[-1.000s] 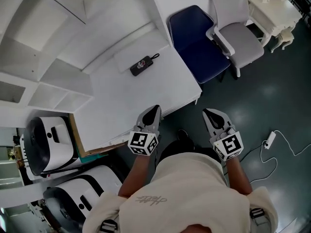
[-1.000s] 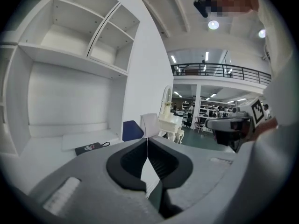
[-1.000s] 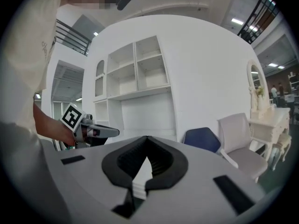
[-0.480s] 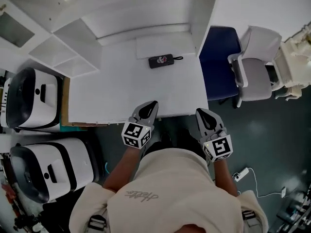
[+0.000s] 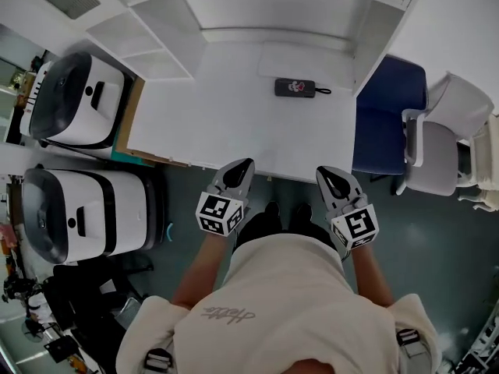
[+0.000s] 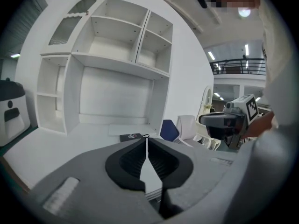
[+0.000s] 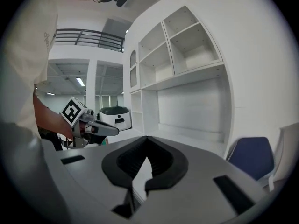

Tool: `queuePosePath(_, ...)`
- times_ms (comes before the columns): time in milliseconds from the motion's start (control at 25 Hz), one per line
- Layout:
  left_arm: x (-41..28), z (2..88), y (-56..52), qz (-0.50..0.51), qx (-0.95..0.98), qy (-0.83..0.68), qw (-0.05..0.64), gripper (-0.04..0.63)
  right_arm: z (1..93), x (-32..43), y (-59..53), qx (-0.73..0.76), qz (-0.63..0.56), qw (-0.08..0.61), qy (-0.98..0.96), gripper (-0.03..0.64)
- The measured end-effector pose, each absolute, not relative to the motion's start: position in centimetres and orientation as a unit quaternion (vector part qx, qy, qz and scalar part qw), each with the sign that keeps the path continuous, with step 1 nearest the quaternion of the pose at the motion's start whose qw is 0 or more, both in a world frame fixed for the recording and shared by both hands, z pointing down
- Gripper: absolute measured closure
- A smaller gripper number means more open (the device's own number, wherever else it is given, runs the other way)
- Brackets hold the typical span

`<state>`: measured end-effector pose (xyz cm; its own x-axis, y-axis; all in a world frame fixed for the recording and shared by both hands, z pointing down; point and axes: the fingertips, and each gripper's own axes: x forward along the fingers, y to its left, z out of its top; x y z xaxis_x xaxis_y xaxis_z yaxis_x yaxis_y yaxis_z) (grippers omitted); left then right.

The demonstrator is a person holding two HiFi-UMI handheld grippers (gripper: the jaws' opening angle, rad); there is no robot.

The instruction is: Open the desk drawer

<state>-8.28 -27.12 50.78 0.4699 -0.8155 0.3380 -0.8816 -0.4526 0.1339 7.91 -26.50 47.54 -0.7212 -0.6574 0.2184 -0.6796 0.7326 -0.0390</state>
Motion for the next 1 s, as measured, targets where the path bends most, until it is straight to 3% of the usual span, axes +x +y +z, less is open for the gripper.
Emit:
queuePosePath(280, -8.7, 52.5, -24.8, 0.143, 0.827, -0.517, 0.168, 0.574, 47.6, 6.8, -25.9, 0.327, 0.053, 0.102, -0.938, 0.615)
queuePosePath(400, -8.5, 54.1, -24.4, 0.155, 0.831, -0.499, 0.192, 0.489, 47.4, 7.2, -25.4, 0.339, 0.044, 0.117, -0.933, 0.615)
queuePosePath(1000, -8.0, 73.0, -22.8, 0.239, 0.781, -0.452, 0.358, 0.489, 50.0, 8.3, -24.9, 0.382, 0.075, 0.149, -0.909, 0.615)
